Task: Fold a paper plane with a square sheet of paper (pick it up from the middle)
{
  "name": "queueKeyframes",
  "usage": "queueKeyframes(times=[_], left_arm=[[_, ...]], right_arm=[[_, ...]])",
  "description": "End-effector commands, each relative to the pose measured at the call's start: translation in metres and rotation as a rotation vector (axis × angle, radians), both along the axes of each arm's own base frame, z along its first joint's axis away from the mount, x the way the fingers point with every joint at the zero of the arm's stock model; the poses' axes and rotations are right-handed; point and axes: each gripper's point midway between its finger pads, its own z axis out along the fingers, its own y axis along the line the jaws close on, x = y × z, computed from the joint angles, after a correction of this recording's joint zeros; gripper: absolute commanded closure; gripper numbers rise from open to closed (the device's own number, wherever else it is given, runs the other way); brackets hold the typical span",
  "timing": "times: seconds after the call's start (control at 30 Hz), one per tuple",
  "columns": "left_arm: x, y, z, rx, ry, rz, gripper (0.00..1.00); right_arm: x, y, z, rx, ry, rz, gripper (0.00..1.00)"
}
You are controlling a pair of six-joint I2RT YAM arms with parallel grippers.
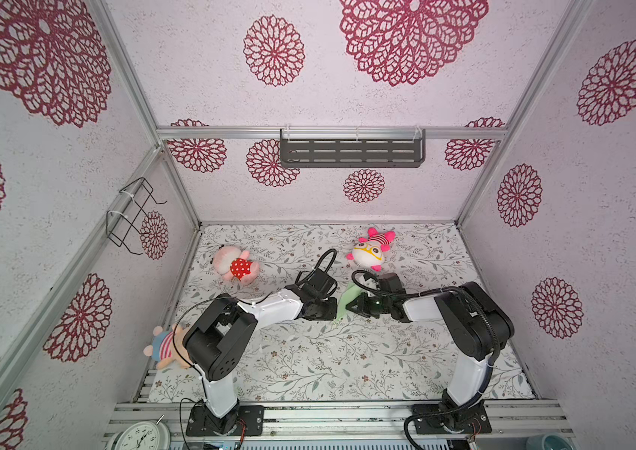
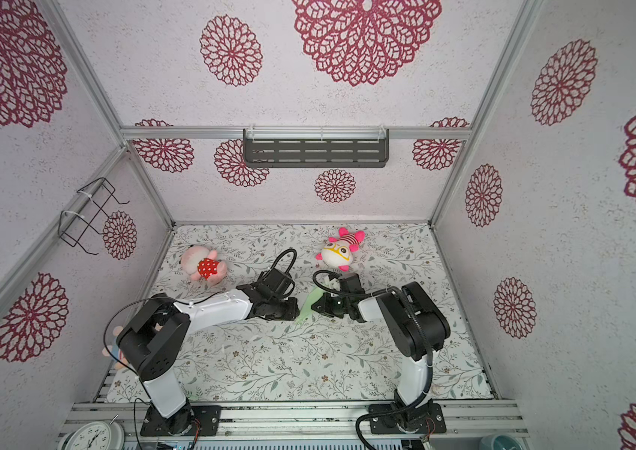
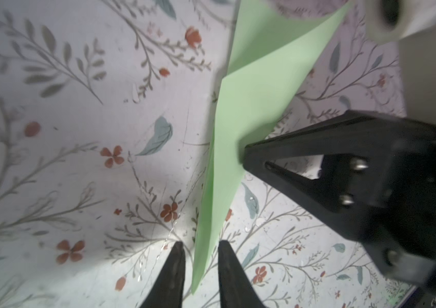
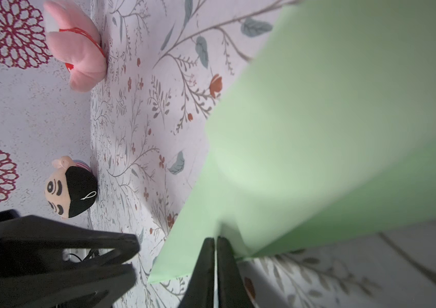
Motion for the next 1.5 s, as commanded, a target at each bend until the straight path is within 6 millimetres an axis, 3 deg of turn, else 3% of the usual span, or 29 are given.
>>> queueKeyframes(times=[0.0,0.3,0.67,1.3,1.47], left_arm=[[0.009,-0.008,0.026,0.004,-0.110,-0.002,0.77],[0.006,-0.023,0.004,0.109,-0.113,-0.089,0.87],[-0.005,-0.018,-0.027,0.203,-0.043,-0.116,0.89],[-0.026,-0.013,-0.040,0.297,-0.016,-0.150,0.91],[-0.032,-0.020,-0.040,0.289,-0.028,-0.191,0.88]], right_arm=[[-0.008,-0.002,-0.009,-0.013,0.023,0.009,0.90],[-0.008,0.000,-0.007,0.003,0.025,0.014,0.90],[-0.009,-0.001,-0.008,0.005,0.028,0.010,0.90],[-0.010,-0.001,-0.011,0.009,0.042,-0.002,0.90],[-0.009,-0.001,-0.012,0.008,0.043,-0.004,0.90]])
